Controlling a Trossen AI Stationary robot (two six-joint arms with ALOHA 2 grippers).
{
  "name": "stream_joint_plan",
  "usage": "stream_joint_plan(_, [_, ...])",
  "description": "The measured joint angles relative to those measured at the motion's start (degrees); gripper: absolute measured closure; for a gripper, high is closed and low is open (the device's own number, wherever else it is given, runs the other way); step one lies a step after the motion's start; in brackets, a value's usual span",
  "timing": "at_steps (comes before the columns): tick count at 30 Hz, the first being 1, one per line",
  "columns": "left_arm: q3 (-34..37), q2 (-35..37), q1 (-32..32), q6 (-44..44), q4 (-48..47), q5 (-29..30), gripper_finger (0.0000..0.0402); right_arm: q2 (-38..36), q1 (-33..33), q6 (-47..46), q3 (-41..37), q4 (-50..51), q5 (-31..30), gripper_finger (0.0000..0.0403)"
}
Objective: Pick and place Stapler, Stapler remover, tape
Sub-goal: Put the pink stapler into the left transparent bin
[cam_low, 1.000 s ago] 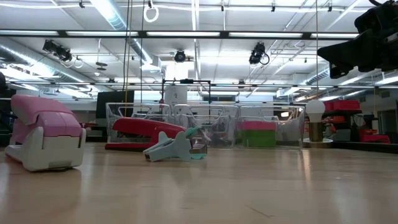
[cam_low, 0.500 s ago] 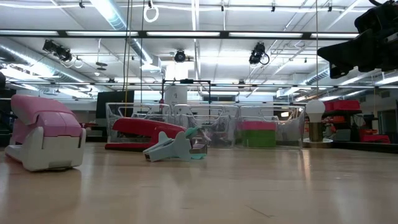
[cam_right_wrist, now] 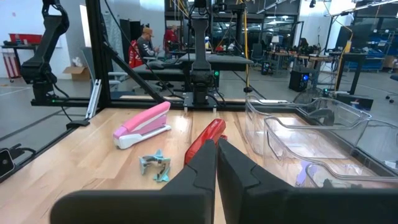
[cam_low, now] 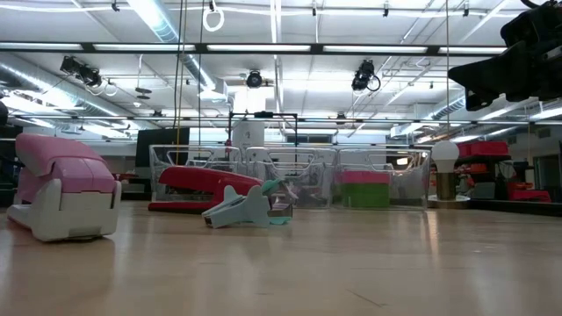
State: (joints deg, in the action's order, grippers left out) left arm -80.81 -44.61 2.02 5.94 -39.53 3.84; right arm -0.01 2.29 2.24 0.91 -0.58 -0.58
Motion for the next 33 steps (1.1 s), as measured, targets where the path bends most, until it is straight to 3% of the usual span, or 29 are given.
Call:
stream_joint_plan(25, [0.04, -0.01, 0.0, -2.19, -13.4, 0.22, 0.0399, 0.0, 0.01, 0.0, -0.02, 0.0, 0.0, 0.0385])
stream_joint_plan(33, [0.06, -1.91, 0.0, -2.74, -13.66, 0.79, 0.0399, 0.0, 0.01, 0.0, 0.0, 0.01, -0.01, 0.0385])
